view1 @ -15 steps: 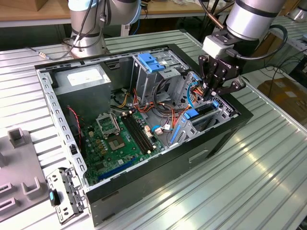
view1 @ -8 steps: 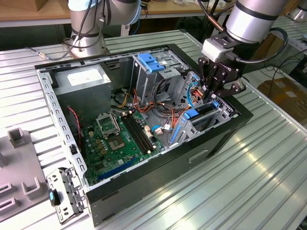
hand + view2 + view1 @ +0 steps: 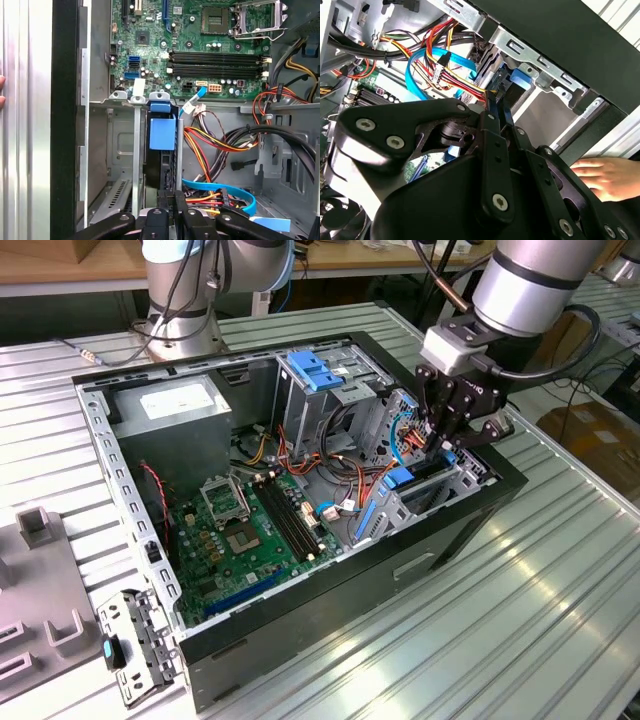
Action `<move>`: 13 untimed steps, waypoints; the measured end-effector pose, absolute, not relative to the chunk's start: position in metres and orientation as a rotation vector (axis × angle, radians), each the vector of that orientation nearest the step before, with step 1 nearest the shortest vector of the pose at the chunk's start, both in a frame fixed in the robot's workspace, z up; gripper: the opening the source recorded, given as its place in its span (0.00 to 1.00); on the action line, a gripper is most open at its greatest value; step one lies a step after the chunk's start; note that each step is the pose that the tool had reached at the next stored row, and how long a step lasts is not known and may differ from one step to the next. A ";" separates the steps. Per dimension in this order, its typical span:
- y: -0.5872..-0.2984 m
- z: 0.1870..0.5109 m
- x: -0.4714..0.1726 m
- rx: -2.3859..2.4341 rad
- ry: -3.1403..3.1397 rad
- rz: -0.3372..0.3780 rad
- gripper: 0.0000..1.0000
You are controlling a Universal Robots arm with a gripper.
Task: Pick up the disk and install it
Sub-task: 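Insert the first disk wire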
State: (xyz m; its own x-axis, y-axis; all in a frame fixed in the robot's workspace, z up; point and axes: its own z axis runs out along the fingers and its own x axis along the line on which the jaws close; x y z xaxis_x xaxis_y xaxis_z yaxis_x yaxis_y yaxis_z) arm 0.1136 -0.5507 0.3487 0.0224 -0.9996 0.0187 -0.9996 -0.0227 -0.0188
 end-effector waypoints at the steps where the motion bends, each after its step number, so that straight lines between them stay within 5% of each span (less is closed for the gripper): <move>1: -0.551 0.349 0.113 -2.243 2.198 -0.042 0.17; 13: -0.551 0.345 0.113 -2.209 2.234 -0.042 0.17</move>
State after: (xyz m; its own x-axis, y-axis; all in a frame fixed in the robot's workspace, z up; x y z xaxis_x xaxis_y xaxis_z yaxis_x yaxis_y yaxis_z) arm 0.1132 -0.5508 0.3454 -0.0113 -0.9998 0.0186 -0.9998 0.0110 -0.0188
